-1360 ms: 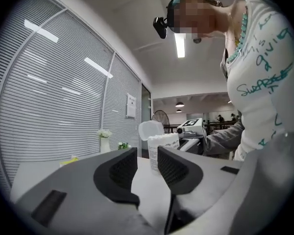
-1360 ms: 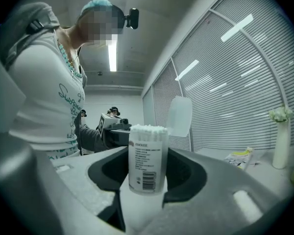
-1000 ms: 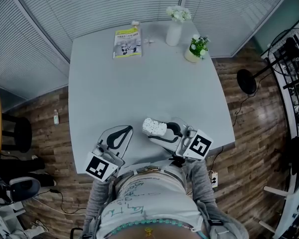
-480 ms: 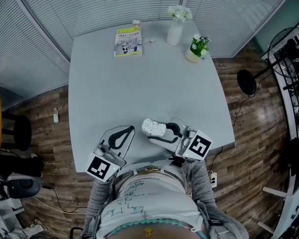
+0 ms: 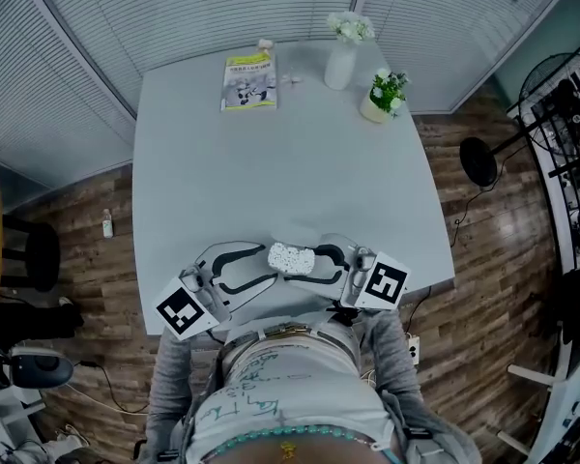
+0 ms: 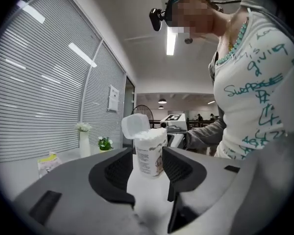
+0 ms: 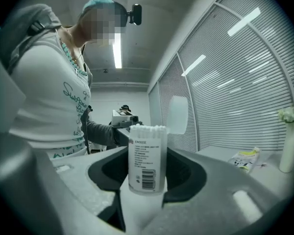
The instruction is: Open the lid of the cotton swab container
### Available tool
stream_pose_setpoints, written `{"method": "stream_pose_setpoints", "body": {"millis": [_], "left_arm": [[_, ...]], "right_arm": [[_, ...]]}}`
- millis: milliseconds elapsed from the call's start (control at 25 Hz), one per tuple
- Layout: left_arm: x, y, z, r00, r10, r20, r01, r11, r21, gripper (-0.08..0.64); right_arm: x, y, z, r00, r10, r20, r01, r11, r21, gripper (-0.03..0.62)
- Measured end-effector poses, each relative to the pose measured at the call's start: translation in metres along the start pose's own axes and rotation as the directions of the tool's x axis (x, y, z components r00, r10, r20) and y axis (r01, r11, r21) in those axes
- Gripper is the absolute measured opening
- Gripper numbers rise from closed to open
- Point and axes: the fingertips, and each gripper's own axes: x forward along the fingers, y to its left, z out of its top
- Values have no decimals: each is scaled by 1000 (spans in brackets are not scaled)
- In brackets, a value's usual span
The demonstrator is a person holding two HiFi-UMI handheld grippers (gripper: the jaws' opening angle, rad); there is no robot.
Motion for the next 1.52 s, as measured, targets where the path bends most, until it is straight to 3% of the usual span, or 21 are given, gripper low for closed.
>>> {"method": "stream_pose_setpoints", "body": {"millis": [160,360,640,880,1520], "left_arm": [[3,-5,1,997,-81,9,81,997,-18,186],[5,-1,-8,995,-105,1,104,993,-48,183],[6,13,-37,998,-19,-52,16,998,-56,175],[6,24,-77,995,67,-78,-72,995,-66,175],[2,59,-184,952,149,-266,-193,971,-144,175]], "right_arm": [[4,6,-5,998,59,-16,-59,998,6,195],[6,3,-16,995,96,-37,-95,995,17,195],[17,-11,-49,987,83,-137,-87,996,-20,195],[28,-19,-89,964,105,-246,-124,990,-65,195],[60,-46,-193,907,146,-394,-177,983,-42,195]]}}
